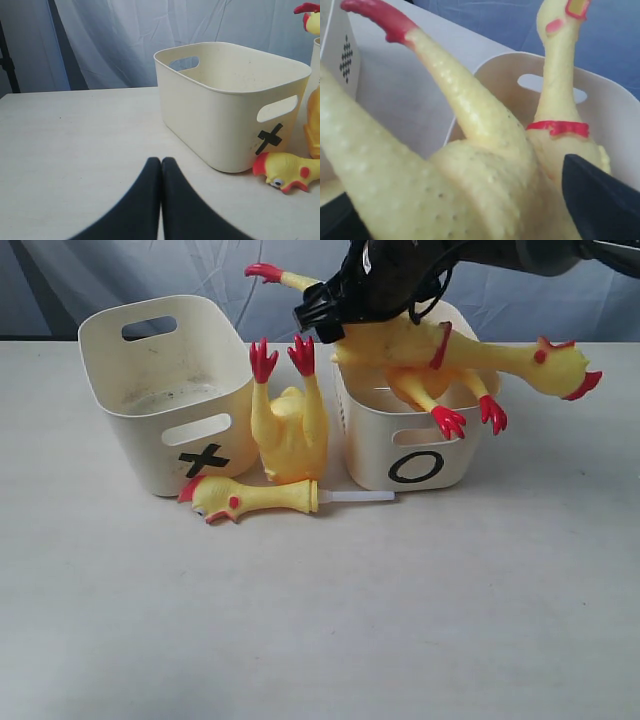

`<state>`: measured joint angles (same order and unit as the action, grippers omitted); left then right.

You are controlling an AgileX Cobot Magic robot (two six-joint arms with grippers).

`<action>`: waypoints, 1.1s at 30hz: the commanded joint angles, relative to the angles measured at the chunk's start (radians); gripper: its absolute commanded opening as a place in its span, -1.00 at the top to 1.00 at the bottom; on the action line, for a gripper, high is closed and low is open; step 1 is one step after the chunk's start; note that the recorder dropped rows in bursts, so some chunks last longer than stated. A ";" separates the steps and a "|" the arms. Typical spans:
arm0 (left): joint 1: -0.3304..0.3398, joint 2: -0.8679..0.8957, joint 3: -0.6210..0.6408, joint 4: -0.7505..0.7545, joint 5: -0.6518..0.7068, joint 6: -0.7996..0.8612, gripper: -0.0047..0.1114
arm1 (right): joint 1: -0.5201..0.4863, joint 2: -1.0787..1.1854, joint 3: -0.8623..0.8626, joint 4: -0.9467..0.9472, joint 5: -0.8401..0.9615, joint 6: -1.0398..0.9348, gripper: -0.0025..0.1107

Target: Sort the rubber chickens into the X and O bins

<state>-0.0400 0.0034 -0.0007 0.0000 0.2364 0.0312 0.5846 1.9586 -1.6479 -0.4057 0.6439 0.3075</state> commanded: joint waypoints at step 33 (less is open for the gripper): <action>-0.003 -0.003 0.001 0.000 0.003 -0.004 0.92 | 0.038 -0.219 0.008 0.777 0.400 -0.665 -0.48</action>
<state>-0.0400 0.0034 -0.0007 0.0000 0.2364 0.0312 0.6062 1.7438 -1.6479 0.3255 1.0285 -0.3255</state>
